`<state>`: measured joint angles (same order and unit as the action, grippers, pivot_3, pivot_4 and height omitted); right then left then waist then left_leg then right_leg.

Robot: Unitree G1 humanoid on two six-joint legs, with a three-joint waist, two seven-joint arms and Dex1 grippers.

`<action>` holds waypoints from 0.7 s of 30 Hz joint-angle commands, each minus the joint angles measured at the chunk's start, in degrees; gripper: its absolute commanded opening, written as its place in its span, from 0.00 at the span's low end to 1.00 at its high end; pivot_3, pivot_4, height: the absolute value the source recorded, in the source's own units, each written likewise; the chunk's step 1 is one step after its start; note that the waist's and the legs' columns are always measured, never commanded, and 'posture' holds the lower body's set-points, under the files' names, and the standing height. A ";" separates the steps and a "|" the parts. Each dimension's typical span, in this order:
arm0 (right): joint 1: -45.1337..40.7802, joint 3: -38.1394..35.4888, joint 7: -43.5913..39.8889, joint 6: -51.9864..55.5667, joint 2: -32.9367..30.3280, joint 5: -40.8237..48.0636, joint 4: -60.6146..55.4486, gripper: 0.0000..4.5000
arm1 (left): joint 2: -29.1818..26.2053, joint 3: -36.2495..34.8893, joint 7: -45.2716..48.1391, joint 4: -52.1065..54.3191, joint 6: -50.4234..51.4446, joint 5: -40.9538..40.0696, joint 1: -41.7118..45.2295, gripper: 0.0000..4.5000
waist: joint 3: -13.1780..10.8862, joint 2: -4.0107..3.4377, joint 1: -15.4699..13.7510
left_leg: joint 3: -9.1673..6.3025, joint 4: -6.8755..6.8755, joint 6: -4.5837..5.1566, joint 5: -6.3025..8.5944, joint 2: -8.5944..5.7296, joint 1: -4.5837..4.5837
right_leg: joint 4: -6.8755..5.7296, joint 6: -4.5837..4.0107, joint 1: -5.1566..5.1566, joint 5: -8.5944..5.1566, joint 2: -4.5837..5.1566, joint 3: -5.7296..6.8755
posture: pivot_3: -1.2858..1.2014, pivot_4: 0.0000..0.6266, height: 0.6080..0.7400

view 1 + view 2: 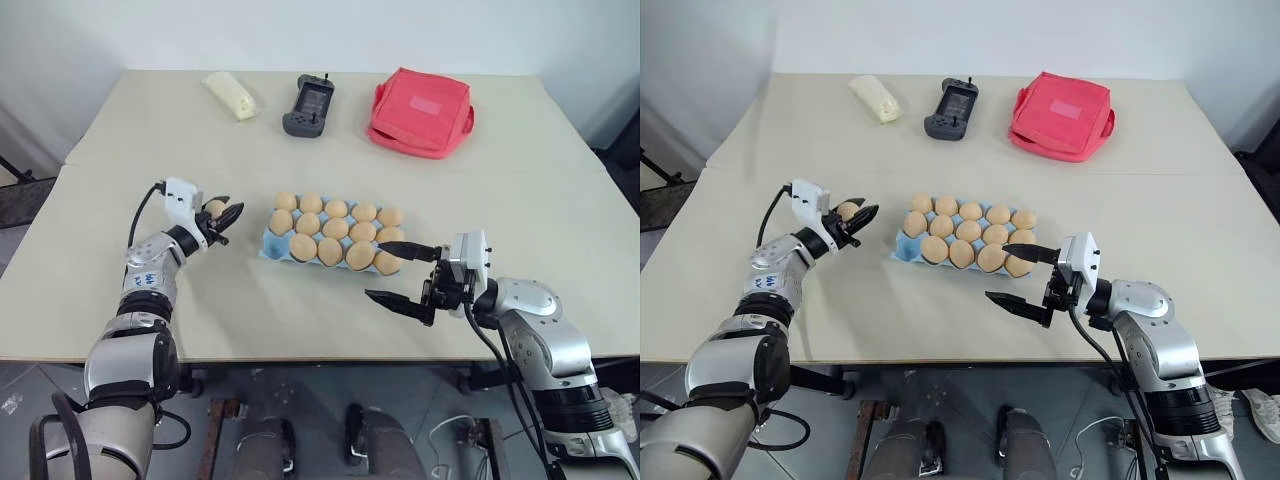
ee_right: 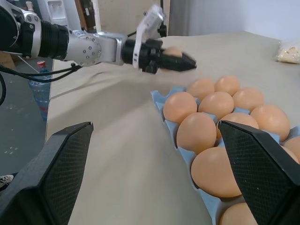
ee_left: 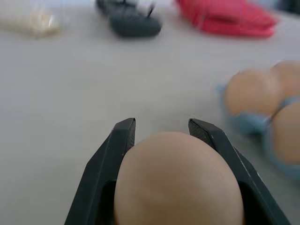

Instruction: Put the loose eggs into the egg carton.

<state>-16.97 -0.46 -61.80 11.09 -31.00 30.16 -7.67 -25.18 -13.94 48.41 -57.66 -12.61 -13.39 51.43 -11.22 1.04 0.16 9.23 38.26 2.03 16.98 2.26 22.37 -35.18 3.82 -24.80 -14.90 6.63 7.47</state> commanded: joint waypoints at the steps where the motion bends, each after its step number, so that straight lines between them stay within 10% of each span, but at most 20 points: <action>1: 0.16 -1.00 0.30 -0.66 0.07 0.41 -1.68 1.00 | 1.89 3.60 7.49 12.03 3.38 -2.36 -2.20 0.39 | 0.00 0.00 -0.06 | 0.00 0.02 0.01 0.00 -0.02 0.00 | 0.00 0.00 0.01 0.00 0.00 0.01 | 0.52 0.24 1.00; 9: 0.42 -0.70 2.67 1.66 0.16 1.08 -5.32 1.00 | 4.93 10.58 11.12 20.08 7.85 -0.64 -7.74 0.39 | 0.00 0.00 0.32 | 0.02 0.06 0.12 -0.02 -0.08 -0.05 | 0.06 0.08 0.06 0.05 0.03 -0.11 | 0.52 0.24 1.00; 16: 1.24 -1.30 3.74 2.83 -0.15 1.51 -6.90 1.00 | 1.63 9.25 9.69 23.79 7.89 -1.02 -10.03 0.84 | 0.00 0.00 0.10 | -0.05 0.06 0.06 -0.04 0.03 -0.09 | 0.09 -0.05 0.06 0.03 0.07 -0.09 | 0.52 0.24 1.00; 21: 2.08 -2.05 3.56 2.91 -1.14 1.60 -7.06 1.00 | -6.16 7.36 12.85 32.16 11.75 -3.26 -14.22 0.84 | 0.00 -0.01 0.36 | -0.05 0.01 0.01 -0.04 0.09 -0.09 | 0.07 -0.08 0.01 0.03 0.04 -0.10 | 0.52 0.24 1.00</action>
<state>-14.91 -0.65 -58.19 14.07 -31.45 30.81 -12.73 -30.29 -5.35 60.35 -29.24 -1.76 -14.90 37.65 -11.22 1.04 0.52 9.18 38.25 2.04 16.94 2.36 22.28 -35.16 3.74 -24.78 -14.88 6.67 7.38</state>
